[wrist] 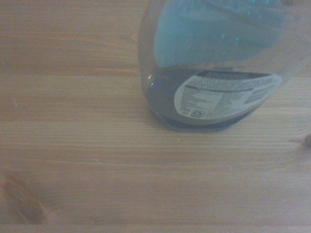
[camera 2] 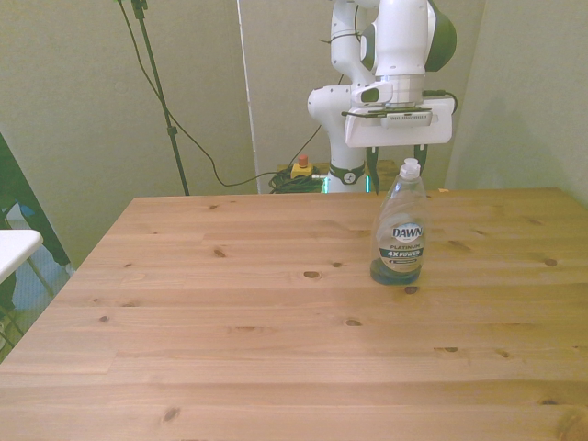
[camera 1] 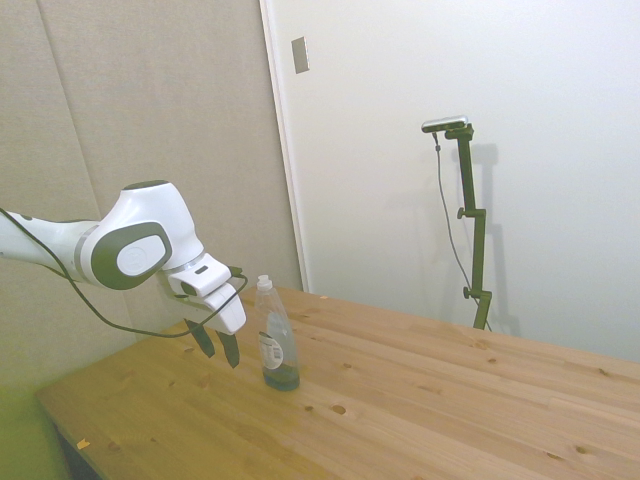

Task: Knock down the dish soap

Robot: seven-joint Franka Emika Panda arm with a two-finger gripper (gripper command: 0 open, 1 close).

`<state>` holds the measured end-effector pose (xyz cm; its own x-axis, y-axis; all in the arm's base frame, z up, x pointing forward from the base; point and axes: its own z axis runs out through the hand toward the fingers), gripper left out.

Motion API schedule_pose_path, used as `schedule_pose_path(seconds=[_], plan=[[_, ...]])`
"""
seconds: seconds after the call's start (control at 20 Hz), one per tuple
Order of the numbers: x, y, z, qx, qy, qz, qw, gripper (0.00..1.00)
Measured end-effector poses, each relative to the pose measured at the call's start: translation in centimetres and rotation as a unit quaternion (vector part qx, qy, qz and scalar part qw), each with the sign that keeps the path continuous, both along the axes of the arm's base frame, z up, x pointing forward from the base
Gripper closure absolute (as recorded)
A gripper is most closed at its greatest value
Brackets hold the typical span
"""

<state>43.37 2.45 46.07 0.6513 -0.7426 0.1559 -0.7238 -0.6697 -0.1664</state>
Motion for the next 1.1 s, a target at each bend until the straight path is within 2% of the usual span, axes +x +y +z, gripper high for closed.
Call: schedule_pose_path(seconds=[0.7,1.1], plan=[[3.3,0.2,0.6,-0.021,-0.038,-0.032,0.9986,1.0],[6.8,0.8,1.8,-0.034,-0.062,-0.049,0.9963,1.0]])
